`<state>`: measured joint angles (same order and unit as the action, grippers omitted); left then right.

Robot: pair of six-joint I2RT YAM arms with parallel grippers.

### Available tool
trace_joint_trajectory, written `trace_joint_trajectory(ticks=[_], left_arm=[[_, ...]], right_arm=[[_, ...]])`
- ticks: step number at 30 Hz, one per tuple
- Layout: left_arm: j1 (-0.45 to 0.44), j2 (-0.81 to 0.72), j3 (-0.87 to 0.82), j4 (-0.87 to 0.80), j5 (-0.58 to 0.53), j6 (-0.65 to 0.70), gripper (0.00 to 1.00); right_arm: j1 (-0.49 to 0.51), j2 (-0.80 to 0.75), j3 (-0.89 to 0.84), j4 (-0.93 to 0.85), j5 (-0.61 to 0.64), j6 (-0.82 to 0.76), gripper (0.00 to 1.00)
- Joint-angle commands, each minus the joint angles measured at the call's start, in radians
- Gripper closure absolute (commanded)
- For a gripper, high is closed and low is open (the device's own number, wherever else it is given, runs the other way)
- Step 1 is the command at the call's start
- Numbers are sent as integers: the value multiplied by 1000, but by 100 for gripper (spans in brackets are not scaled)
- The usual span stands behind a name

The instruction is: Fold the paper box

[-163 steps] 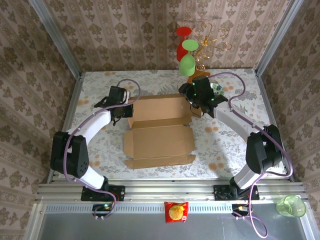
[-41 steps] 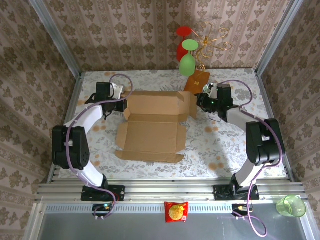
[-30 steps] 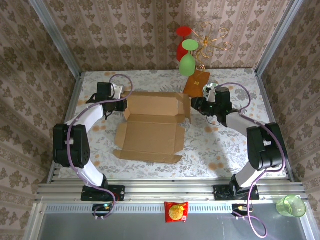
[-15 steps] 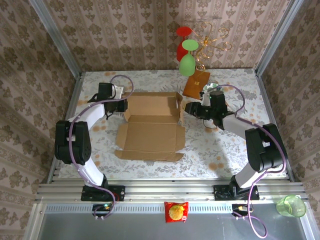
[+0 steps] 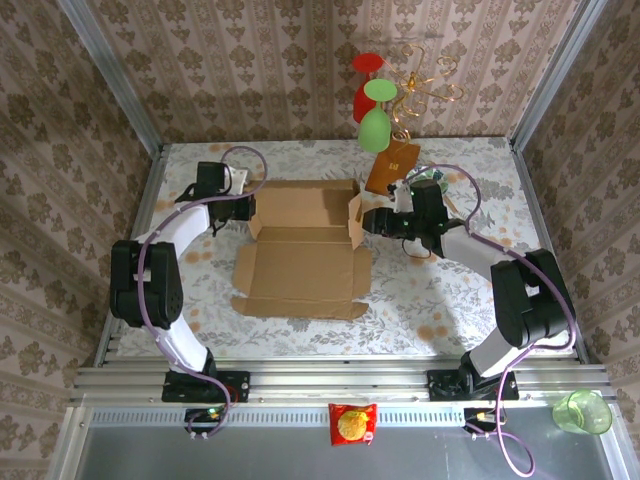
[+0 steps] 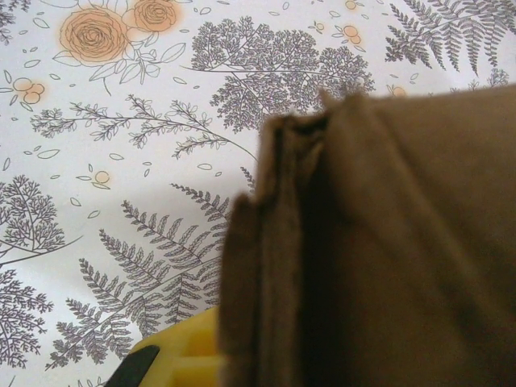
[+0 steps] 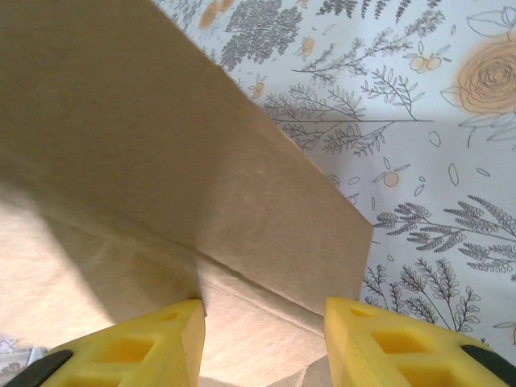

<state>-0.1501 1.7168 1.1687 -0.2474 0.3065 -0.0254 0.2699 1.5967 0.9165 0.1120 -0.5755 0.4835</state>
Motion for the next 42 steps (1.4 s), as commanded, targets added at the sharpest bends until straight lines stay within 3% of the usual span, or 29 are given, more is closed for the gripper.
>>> trace_joint_trajectory(ticks=[1,21,27,33,42], left_arm=[[-9,11,35,-22,11,25,100],[-26,9,46,-52,21,66,100],[-30,15,52,-55,21,73,100],[-41,23,59,-64,11,84,100],[-55,42,70,-79,-9,103,100]], right_arm=[[14,-26,48,-61,21,-79,55],[74,43,194,-215,97,-247,50],[109,70,230,-236,215,-288,51],[159,97,268,-257,425,-319,51],[210,171,313,-241,578,-329,54]])
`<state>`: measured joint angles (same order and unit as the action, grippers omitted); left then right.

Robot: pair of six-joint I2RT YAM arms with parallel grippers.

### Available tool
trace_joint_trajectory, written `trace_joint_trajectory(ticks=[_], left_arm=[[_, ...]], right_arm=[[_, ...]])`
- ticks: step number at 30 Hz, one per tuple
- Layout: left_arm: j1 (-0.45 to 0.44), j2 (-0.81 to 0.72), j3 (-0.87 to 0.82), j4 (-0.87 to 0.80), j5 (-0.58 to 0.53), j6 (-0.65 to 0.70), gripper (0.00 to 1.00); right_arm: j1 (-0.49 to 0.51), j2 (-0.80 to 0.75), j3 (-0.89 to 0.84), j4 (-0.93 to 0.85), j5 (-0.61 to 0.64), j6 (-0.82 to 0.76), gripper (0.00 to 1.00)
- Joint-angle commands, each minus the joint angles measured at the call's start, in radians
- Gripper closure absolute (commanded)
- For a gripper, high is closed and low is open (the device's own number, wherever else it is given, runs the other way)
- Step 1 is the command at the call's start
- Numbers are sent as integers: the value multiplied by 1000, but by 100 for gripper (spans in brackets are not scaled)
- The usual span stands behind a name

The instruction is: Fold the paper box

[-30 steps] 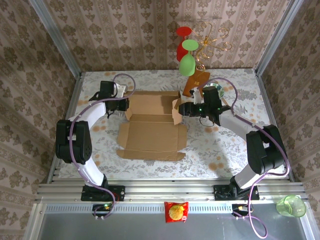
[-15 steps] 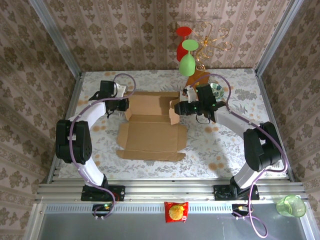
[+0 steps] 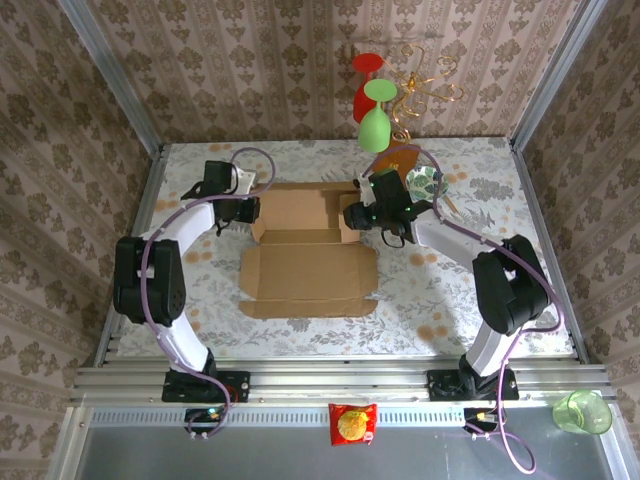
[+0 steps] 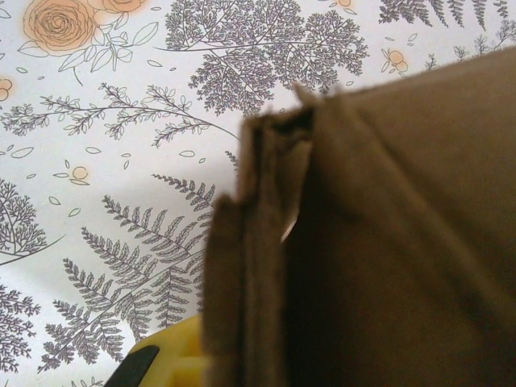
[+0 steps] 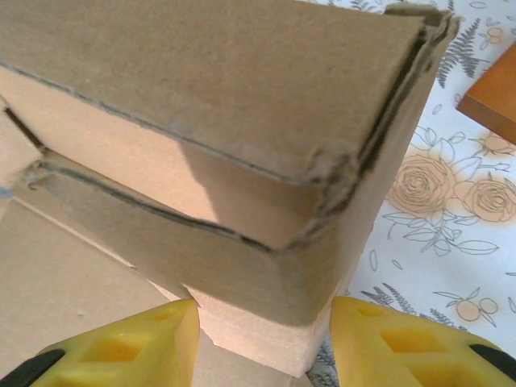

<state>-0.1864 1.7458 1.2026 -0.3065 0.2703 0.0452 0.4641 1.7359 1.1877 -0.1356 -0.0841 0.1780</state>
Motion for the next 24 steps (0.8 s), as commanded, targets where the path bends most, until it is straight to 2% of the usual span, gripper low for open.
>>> trace_joint_trajectory(ticks=[1,16,22,24], left_arm=[[-22,15,37,-19,24,33,100],[-42,48,65,-53,-23,25,100],[-47,63,82,-71,-44,11,100],[-50,68,89,-77,-57,0,100]], right_arm=[[19,42,51,5,95,-21,55],[77,181,160,15,266,52,72],[99,216,185,28,324,76,90],[113,222,187,26,379,83,96]])
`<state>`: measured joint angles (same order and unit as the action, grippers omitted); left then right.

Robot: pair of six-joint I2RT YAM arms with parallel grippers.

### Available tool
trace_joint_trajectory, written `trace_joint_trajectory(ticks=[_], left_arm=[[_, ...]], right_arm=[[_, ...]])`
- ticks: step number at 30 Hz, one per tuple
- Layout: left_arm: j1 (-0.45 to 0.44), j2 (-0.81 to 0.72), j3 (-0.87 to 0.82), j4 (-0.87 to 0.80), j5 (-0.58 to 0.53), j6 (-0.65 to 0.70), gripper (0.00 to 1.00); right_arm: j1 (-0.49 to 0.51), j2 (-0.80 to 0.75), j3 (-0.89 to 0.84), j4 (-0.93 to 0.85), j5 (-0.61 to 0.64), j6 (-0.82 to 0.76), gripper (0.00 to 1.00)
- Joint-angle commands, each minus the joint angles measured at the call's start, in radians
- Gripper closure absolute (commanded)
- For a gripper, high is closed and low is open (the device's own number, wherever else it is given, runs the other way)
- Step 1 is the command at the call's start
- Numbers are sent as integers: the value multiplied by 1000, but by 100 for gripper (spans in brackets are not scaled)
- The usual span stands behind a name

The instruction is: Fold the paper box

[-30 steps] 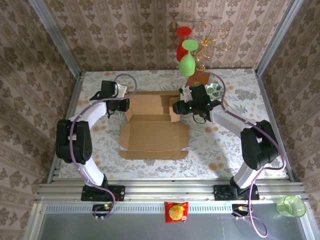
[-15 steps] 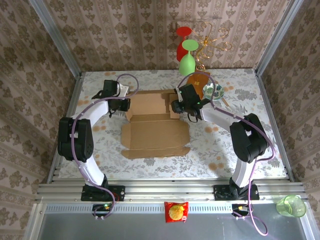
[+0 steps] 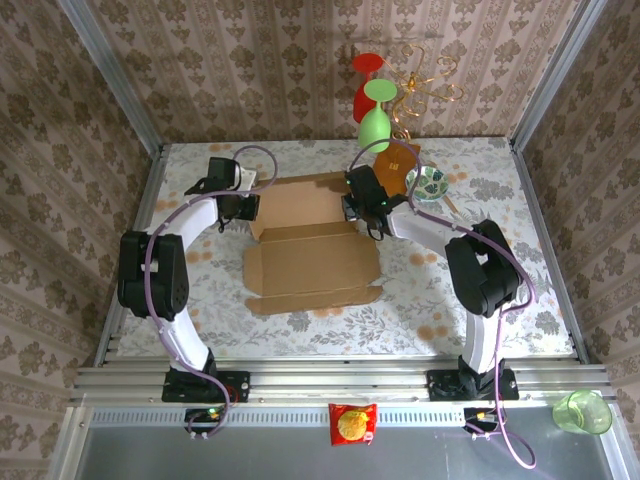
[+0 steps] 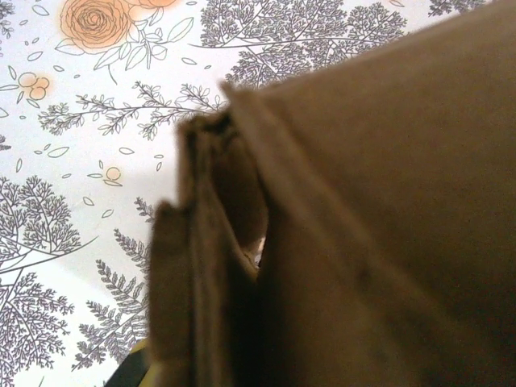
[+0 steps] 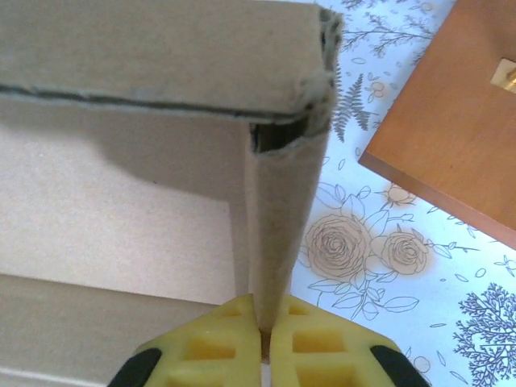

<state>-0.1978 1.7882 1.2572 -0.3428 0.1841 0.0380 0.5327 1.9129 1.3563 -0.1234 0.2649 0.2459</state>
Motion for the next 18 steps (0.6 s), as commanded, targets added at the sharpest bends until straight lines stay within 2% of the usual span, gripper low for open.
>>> trace_joint_trajectory(ticks=[1,7,12,18], left_arm=[[-41,28,36,-46,24,4,100],[-49,36,36,-54,18,3,100],[-49,42,41,-67,17,17,100],[-49,58,57,-76,15,23,100]], right_arm=[[51,49,18,13,55,17,98],[70,82,31,17,96,48,99],[69,112,50,12,99,65,85],[66,142,80,5,102,79,73]])
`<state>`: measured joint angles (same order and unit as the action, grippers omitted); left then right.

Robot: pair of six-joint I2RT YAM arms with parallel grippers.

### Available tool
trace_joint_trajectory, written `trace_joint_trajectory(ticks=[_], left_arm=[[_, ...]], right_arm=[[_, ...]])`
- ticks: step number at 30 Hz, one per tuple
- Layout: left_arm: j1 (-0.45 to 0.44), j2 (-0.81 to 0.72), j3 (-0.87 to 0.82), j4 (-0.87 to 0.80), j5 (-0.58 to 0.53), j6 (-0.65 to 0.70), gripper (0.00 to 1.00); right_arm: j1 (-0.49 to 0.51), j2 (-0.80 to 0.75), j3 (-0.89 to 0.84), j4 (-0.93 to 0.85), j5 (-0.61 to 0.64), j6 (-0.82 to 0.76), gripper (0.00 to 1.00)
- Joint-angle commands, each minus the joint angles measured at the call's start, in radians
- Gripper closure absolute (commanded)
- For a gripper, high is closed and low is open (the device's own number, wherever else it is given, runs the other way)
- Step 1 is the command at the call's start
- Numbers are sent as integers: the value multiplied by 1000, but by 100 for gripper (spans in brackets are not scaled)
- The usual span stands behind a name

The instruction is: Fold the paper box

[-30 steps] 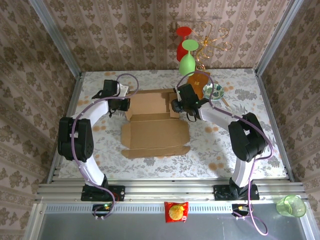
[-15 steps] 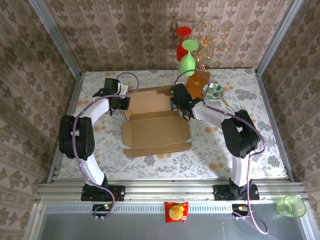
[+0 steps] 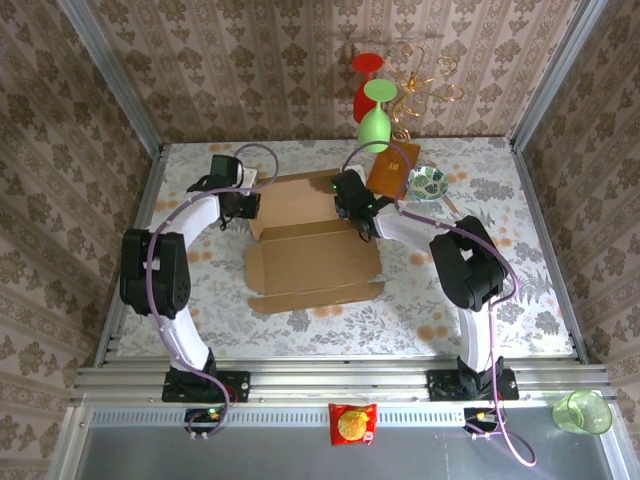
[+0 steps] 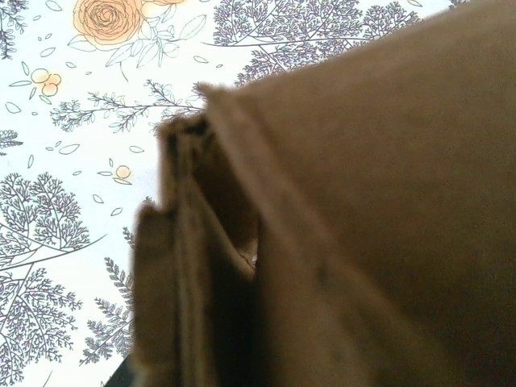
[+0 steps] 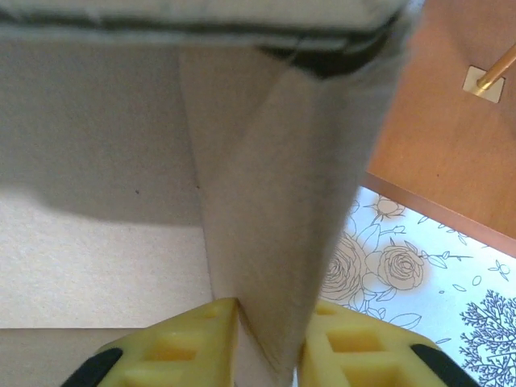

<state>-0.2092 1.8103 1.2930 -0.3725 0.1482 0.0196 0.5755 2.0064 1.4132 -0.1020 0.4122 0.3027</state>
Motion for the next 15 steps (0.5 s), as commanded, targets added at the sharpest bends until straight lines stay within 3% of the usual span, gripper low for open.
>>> trace_joint_trajectory(ticks=[1,4,9,12,15], left_arm=[[-37,38,25,-48,51,41,100],[-38,45,33,-51,52,40,100],[-38,50,37,-51,50,37,100],[-39,53,37,-54,41,28,100],[-39,51,35,-57,24,11,100]], right_arm=[[20,51,28,-16,-47,25,72],[17,65,51,-25,-45,24,74],[18,90,90,-55,-19,30,88],[24,104,129,-138,73,60,100],[38,136,216,-314,215,132,100]])
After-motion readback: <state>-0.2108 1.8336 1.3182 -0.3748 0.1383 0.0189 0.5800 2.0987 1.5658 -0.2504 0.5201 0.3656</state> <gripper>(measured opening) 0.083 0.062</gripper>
